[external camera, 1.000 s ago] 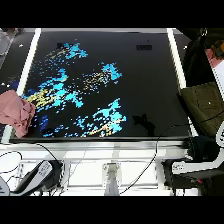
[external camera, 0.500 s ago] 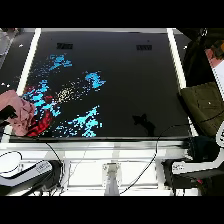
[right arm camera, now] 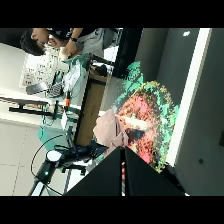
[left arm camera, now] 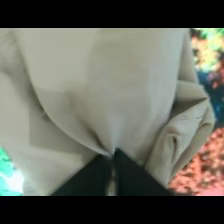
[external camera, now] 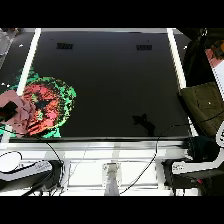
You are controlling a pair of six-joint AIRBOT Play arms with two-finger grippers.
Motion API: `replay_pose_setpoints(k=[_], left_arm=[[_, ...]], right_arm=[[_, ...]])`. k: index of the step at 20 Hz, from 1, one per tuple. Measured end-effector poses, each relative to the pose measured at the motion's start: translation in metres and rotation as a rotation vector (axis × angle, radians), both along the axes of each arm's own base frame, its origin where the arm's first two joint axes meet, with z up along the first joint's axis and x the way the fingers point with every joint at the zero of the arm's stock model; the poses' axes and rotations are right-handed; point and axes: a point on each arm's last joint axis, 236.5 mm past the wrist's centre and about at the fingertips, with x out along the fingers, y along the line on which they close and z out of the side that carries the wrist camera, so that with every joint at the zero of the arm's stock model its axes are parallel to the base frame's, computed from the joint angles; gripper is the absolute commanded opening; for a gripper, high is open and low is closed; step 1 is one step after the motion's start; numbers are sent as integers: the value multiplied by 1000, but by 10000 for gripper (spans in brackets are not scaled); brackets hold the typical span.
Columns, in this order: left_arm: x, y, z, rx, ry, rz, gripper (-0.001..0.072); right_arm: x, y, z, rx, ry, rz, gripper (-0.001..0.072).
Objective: Fold the clothes and pants, and hang the long-sleeved shirts on hangers.
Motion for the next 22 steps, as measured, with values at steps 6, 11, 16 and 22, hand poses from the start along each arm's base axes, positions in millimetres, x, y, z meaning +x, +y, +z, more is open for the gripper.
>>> replay_pose_setpoints(k=[6, 11, 16, 22], left_arm=[[39, -21, 34, -69, -195, -15, 7], [125, -87, 164, -199, -622, -111, 6], [174, -230, 348, -302, -1013, -421, 5], [147, -373, 484, -393, -1294, -695, 8]], right_arm=[[1, 0, 0, 1, -2, -3, 21], [7, -2, 4, 11, -17, -28, 21], [14, -8, 2, -6, -25, -65, 20], [34, -47, -39, -218, 12, -206, 21]])
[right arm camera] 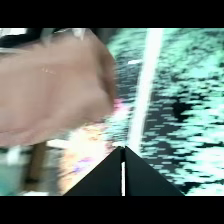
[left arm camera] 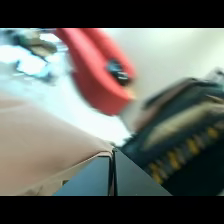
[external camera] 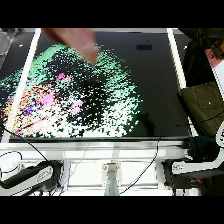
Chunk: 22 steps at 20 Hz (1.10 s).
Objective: Fold the clothes and pants, and hang the long-sleeved shirts on hangers.
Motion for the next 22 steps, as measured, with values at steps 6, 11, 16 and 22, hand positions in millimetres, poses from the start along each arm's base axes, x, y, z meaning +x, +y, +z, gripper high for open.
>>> replay_pose_setpoints(k=[6, 11, 16, 22], left_arm=[[-16, -69, -144, 426, 301, -307, 8], [-68, -44, -343, 718, 875, -542, 160], [-108, -16, -424, 808, 1171, -612, 363], [-115, 44, -438, 923, 1301, -466, 10]], right_arm=[[8, -33, -21, -130, 28, -90, 21], [8, -38, -25, -154, 34, -105, 170], [8, -41, -28, -178, 34, -103, 306], [2, -41, -69, -218, 101, -33, 18]])
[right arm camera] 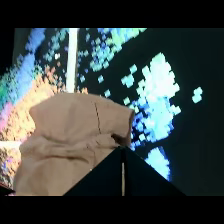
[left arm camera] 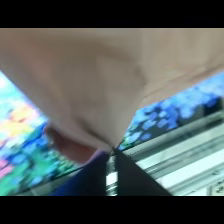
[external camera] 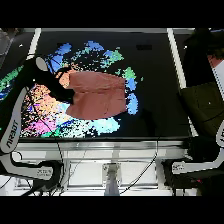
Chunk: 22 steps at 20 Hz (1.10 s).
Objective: Fold the clothes and pants, and hang the long-sleeved shirts on hangers.
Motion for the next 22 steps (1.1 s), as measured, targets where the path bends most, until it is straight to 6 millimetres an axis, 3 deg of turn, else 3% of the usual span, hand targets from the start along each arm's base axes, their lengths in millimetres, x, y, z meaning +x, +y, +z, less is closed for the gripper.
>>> replay_pose_setpoints(k=[4, 7, 10, 11, 12, 13, 14, 16, 18, 22], left_arm=[[3, 35, 16, 46, -47, 91, 8], [5, 58, 29, 65, -110, 153, 8], [-10, 74, 27, 63, -111, 189, 9], [-18, 77, 22, 57, -95, 200, 10], [-27, 78, 15, 51, -72, 204, 41], [-37, 78, 8, 42, -46, 205, 135], [-43, 77, 1, 36, -29, 212, 186], [-50, 75, -9, 24, -15, 222, 194], [-50, 76, -15, 21, -22, 236, 348], [-48, 78, -19, 23, -30, 277, 370]], right_arm=[[-19, 14, -67, 19, 150, 95, 17], [-52, 47, -130, 101, 310, 201, 17], [-96, 88, -186, 190, 469, 295, 20], [-110, 99, -202, 209, 515, 315, 68], [-125, 112, -217, 227, 559, 332, 241], [-140, 126, -227, 246, 601, 357, 405], [-152, 140, -236, 259, 631, 379, 425], [-176, 168, -245, 262, 679, 443, 426], [-193, 194, -253, 238, 694, 500, 455], [-198, 238, -270, 172, 659, 497, 453]])
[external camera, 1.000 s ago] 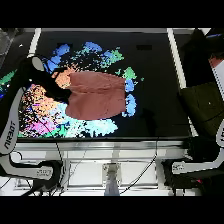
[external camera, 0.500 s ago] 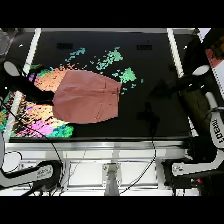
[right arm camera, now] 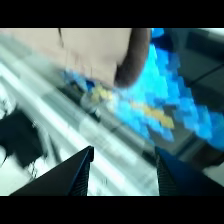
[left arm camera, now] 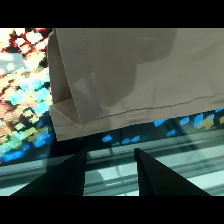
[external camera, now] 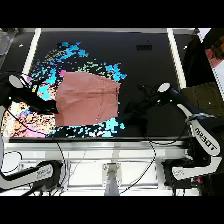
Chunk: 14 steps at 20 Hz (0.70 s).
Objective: Fold the clothes and pants, and hang the long-sleeved shirts on hangers.
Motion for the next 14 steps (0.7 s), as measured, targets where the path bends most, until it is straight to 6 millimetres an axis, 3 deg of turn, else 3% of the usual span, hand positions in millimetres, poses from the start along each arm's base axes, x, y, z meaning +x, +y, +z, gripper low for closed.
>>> replay_pose_setpoints(k=[7, 14], left_arm=[[-2, 30, 2, 124, -23, 8, 363], [-1, 34, 20, 63, -89, 107, 362]], right_arm=[[10, 33, -28, -44, 12, -113, 453], [12, 57, -50, -32, 60, -174, 442]])
